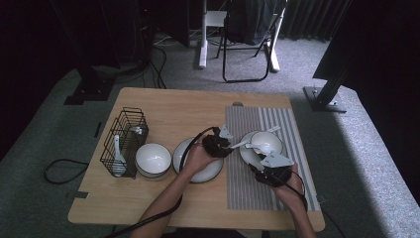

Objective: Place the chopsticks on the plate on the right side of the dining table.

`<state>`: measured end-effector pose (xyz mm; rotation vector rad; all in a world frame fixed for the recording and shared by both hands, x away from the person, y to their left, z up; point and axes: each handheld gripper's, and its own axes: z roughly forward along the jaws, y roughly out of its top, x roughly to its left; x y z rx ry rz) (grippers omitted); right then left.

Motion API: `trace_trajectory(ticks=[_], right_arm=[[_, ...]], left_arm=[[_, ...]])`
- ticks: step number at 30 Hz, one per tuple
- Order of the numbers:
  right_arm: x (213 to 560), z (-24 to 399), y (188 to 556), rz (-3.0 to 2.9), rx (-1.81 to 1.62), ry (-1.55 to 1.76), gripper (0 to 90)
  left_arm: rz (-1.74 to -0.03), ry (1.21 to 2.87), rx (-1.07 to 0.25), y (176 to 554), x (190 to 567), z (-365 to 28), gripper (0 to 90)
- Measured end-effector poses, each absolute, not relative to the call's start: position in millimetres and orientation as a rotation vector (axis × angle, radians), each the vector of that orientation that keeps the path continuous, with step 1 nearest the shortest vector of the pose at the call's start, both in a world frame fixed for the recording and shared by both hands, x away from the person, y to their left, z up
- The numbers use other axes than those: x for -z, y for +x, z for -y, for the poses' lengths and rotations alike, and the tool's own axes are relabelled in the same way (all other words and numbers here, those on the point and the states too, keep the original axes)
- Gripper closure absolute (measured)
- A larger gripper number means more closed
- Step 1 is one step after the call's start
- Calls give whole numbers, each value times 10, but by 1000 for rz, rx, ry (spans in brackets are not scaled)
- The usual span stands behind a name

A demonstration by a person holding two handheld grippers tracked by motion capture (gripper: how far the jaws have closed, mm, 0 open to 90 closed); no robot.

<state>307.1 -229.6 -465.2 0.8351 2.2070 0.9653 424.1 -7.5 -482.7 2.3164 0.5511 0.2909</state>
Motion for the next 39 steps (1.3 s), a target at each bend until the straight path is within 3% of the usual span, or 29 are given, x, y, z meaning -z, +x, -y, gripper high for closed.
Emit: trace_trajectory(ticks=[24, 39], right_arm=[[4297, 2641, 3410, -2173, -946, 781, 429], [4247, 2739, 3654, -2130, -990, 785, 424]], left_arm=[[-567, 2282, -293, 4258, 4713, -32, 669], [-554, 2292, -302, 4234, 4716, -13, 649]])
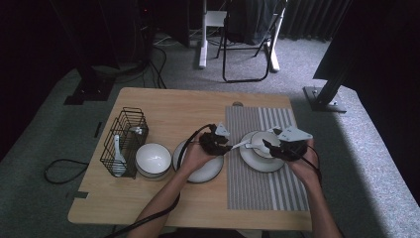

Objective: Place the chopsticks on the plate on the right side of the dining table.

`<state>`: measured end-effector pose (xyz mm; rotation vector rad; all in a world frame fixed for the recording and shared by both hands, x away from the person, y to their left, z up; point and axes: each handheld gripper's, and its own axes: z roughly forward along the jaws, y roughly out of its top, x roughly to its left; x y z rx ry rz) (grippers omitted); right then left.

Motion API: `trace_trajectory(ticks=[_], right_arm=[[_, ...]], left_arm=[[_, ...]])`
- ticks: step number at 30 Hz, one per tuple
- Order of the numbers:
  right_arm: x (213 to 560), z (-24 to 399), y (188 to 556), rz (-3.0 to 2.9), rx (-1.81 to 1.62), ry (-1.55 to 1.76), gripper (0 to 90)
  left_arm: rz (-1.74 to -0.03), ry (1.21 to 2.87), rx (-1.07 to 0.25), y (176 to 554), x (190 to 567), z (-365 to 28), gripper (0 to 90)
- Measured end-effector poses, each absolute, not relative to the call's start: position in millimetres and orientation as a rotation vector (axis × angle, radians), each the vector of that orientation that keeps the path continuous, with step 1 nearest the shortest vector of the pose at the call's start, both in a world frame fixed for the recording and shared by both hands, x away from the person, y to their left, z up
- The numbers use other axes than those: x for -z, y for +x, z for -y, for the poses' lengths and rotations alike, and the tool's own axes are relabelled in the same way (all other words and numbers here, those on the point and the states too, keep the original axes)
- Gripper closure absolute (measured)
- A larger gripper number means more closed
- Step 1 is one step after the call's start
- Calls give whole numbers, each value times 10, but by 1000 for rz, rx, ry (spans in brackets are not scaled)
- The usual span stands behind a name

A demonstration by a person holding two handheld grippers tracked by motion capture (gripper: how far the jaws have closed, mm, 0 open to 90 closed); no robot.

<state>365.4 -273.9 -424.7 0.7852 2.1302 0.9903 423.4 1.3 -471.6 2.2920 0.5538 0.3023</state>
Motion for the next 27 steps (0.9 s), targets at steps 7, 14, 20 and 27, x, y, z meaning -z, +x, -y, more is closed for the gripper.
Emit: trace_trajectory(ticks=[7, 14, 20, 27], right_arm=[[4284, 2798, 3764, -2080, -1035, 823, 429], [4302, 2859, 3886, -2033, -1067, 842, 433], [4353, 2906, 4008, -2023, -1079, 851, 423], [4394, 2959, 4160, -2006, -1077, 880, 402]], left_arm=[[-550, 2297, -299, 4211, 4752, 15, 645], [-544, 2298, -306, 4199, 4754, 25, 641], [-543, 2295, -307, 4192, 4755, 25, 641], [-528, 2307, -307, 4186, 4768, 44, 640]])
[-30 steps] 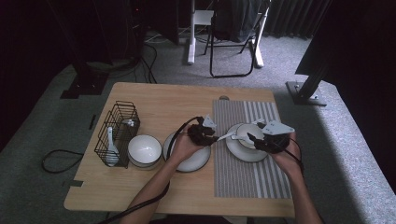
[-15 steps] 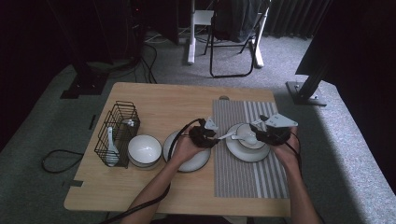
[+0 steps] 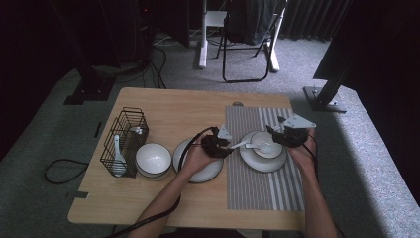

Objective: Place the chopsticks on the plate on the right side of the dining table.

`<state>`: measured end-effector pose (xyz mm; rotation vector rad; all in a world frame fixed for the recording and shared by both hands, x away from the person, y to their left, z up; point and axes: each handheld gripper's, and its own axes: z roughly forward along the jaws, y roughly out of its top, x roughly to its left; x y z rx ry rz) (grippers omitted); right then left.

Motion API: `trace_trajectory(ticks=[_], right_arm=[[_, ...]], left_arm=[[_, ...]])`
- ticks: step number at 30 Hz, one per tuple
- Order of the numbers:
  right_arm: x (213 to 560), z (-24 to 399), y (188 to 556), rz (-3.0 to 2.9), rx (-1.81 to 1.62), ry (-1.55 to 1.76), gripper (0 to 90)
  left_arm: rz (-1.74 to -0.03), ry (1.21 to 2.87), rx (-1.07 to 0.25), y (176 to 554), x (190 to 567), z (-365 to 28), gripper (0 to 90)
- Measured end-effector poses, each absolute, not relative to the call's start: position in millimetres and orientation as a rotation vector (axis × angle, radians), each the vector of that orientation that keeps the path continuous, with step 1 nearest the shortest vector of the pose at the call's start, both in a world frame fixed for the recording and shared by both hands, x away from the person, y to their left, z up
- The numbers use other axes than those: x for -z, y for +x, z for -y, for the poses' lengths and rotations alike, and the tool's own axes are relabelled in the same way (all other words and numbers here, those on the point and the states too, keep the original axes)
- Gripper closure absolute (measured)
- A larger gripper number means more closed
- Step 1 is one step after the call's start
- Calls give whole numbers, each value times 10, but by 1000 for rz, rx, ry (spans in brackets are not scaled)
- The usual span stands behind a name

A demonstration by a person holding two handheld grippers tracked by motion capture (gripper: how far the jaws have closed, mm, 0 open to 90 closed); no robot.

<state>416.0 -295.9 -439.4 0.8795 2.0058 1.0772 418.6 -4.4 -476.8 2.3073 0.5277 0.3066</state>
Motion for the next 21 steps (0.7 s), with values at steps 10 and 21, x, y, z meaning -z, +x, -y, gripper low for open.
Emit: trace_trajectory(ticks=[10, 21], right_arm=[[4511, 3091, 4393, -1989, -1103, 997, 333], [4615, 3179, 4576, -1962, -1126, 1118, 423]], left_arm=[[-514, 2329, -310, 4179, 4799, 74, 639], [-512, 2343, -322, 4184, 4818, 99, 627]])
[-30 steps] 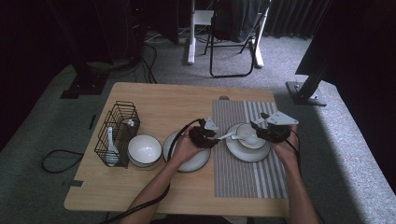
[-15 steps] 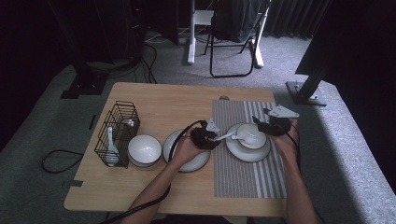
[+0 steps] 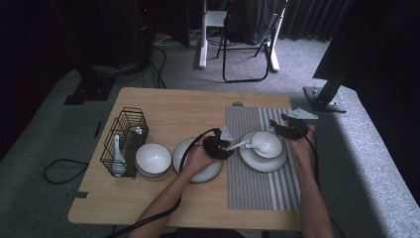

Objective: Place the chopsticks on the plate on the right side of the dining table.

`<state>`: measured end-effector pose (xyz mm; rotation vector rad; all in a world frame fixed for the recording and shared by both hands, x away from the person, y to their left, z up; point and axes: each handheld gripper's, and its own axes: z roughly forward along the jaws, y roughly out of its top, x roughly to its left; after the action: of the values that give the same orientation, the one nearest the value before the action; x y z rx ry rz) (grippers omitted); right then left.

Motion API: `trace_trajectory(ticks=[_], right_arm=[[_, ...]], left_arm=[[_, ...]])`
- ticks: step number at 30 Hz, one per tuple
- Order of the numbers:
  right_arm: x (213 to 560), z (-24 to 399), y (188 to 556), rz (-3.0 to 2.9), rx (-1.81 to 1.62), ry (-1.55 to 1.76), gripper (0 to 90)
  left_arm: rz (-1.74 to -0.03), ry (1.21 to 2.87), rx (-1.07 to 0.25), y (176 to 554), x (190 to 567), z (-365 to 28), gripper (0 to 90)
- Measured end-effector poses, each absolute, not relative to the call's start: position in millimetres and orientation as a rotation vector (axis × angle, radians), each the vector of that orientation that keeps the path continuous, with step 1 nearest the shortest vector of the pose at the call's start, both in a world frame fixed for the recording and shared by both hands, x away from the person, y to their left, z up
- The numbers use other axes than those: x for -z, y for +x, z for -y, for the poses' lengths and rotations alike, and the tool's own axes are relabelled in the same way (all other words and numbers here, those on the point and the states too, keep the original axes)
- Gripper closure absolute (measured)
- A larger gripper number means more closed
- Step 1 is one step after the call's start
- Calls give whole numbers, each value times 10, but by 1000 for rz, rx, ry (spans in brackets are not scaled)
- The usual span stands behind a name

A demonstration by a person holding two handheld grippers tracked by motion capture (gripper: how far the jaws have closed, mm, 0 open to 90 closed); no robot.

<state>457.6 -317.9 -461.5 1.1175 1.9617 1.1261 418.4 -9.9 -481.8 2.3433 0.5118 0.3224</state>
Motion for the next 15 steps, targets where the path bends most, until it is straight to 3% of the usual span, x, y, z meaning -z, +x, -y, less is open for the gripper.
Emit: trace_trajectory(ticks=[5, 15], right_arm=[[4701, 3185, 4647, -1960, -1106, 1158, 498], [4864, 3231, 4795, -1953, -1026, 1297, 553]], left_arm=[[-521, 2344, -324, 4200, 4825, 85, 628], [-538, 2350, -330, 4214, 4857, 95, 634]])
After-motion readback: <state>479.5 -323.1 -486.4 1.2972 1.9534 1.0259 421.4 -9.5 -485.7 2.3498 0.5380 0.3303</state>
